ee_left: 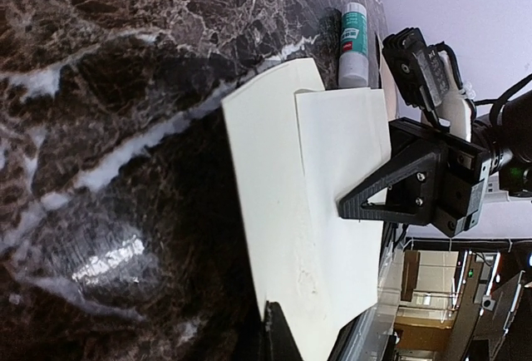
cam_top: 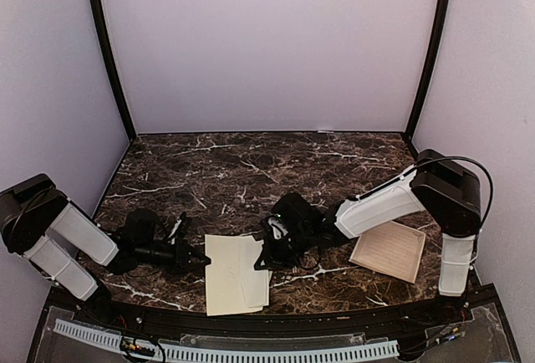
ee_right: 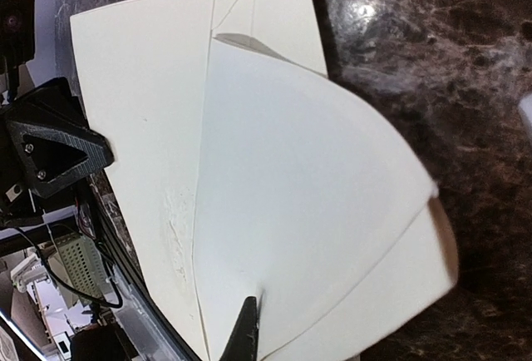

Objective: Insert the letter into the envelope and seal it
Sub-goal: Place the letter in the envelope.

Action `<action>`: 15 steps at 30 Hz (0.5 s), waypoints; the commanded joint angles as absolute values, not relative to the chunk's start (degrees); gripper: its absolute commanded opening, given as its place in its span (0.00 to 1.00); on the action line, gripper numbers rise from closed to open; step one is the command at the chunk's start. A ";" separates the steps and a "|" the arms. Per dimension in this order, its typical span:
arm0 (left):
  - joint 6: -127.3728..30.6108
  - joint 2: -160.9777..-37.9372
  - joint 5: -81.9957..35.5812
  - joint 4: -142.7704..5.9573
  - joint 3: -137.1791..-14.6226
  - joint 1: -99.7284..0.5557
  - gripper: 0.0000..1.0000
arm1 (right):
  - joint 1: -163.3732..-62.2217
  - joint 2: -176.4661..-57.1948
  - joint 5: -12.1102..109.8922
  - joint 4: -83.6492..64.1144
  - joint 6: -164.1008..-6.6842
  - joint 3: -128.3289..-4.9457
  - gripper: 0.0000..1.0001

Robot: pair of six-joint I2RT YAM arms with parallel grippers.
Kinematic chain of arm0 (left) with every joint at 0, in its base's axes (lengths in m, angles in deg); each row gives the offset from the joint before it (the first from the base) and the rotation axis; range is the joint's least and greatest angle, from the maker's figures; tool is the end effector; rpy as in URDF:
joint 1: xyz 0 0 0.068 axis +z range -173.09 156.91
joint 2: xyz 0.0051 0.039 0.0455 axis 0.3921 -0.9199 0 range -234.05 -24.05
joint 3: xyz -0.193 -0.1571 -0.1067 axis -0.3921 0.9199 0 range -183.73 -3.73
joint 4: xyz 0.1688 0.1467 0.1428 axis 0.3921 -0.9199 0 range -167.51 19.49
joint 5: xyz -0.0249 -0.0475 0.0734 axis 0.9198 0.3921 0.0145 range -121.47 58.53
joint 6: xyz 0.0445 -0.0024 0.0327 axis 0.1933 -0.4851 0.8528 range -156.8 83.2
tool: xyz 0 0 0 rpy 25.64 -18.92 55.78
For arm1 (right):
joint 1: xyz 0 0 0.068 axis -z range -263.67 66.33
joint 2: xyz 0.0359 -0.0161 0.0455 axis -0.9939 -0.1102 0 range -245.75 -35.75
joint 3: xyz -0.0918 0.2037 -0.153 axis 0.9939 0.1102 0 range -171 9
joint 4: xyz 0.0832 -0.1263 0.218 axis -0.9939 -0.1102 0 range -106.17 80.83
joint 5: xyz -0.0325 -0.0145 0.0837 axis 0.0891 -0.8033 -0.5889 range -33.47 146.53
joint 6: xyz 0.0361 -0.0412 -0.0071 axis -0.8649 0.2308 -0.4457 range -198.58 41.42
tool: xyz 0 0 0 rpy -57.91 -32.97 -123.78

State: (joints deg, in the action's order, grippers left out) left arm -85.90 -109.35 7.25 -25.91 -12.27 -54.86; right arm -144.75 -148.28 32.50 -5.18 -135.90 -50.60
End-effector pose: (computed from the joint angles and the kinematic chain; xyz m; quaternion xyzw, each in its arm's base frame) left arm 0.1589 -0.1263 0.0907 0.0341 0.8405 -0.5168 0.1590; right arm 0.1750 0.3484 0.1111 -0.1029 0.9131 0.3945 0.0082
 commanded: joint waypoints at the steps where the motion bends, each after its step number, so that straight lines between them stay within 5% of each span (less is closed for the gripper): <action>1: -85.16 -109.99 9.45 -23.21 -12.65 -55.25 0.00 | -145.09 -150.24 29.74 -2.87 -135.68 -52.85 0.00; 8: -85.56 -108.26 8.16 -23.88 -12.26 -55.23 0.00 | -145.02 -149.25 29.86 -2.61 -135.81 -52.30 0.00; 15: -86.06 -106.61 6.00 -25.22 -12.27 -55.25 0.24 | -145.14 -148.09 32.44 -5.51 -135.03 -51.77 0.00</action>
State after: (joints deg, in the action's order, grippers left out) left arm -86.27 -108.71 6.66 -25.45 -12.22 -54.86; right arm -144.68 -149.00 31.58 -4.90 -135.99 -51.27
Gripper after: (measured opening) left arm 0.208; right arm 0.003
